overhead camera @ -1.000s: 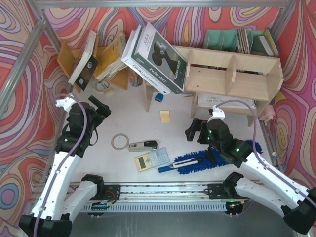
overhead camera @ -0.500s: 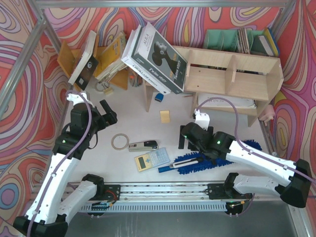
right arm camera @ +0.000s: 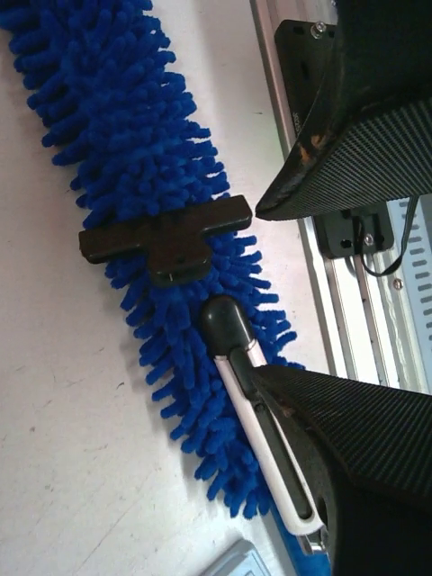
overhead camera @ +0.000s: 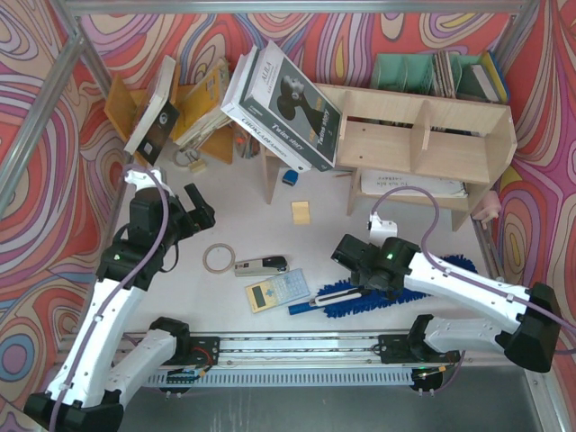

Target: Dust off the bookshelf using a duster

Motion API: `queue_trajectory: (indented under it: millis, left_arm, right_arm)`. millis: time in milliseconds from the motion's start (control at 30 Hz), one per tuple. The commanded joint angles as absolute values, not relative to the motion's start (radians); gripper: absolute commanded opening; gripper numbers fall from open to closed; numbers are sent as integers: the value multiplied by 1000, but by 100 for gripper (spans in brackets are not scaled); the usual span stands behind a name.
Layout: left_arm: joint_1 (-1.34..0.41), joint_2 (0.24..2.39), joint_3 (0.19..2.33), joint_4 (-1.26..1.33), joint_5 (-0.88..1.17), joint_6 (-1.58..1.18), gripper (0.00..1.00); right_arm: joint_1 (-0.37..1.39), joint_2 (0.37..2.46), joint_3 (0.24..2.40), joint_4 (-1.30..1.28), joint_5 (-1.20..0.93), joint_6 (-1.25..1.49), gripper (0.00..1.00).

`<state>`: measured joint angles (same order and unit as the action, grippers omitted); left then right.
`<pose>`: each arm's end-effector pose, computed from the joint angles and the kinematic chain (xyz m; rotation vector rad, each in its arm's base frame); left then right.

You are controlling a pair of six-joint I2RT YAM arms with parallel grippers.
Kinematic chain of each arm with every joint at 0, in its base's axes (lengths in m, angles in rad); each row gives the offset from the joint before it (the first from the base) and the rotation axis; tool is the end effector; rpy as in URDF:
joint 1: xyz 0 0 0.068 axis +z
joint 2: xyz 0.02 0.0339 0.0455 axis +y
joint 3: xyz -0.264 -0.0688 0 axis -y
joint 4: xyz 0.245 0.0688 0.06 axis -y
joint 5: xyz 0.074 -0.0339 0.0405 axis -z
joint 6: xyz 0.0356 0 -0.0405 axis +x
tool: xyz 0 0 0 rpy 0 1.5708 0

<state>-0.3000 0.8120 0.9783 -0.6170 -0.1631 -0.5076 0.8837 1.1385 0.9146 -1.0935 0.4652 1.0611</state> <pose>0.1625 -0.0442 0.3573 -0.3138 2.0081 -0.3475 0.1317 0.1353 0.2549 0.3105 2.5998 -0.0738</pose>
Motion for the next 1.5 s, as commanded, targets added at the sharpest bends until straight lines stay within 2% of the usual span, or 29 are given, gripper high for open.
queue_trajectory:
  millis: [0,200,300,433,533,733,1467]
  left_arm:
    - [-303,800,981,-633,-150,-492,98]
    - [-304,834,1013,-622,-102,-512,98]
    - [-307,880,1069,-634,-33,-505,98]
    - [-360,897,1075,-625,-68,-442,98]
    - [-362,888,1036,-604,-101,-452,98]
    - [-362,858,1029,-623,-161,-436,98]
    - [-362,848,1018,-635,-187,-439,98]
  right_arm:
    - [888,1139,893,-1158,503,1109,60]
    - [869,1157,863,-1091,469,1087,55]
    - [859,1177,857,-1075,457,1067,47]
    - [806,1188,843,-1044,423,1010,47]
    - [715,1186,836,-1013,384,960,44]
    - [656,1205,852,-976,359,890,42]
    - [638,1334,859,-954,376,878,35]
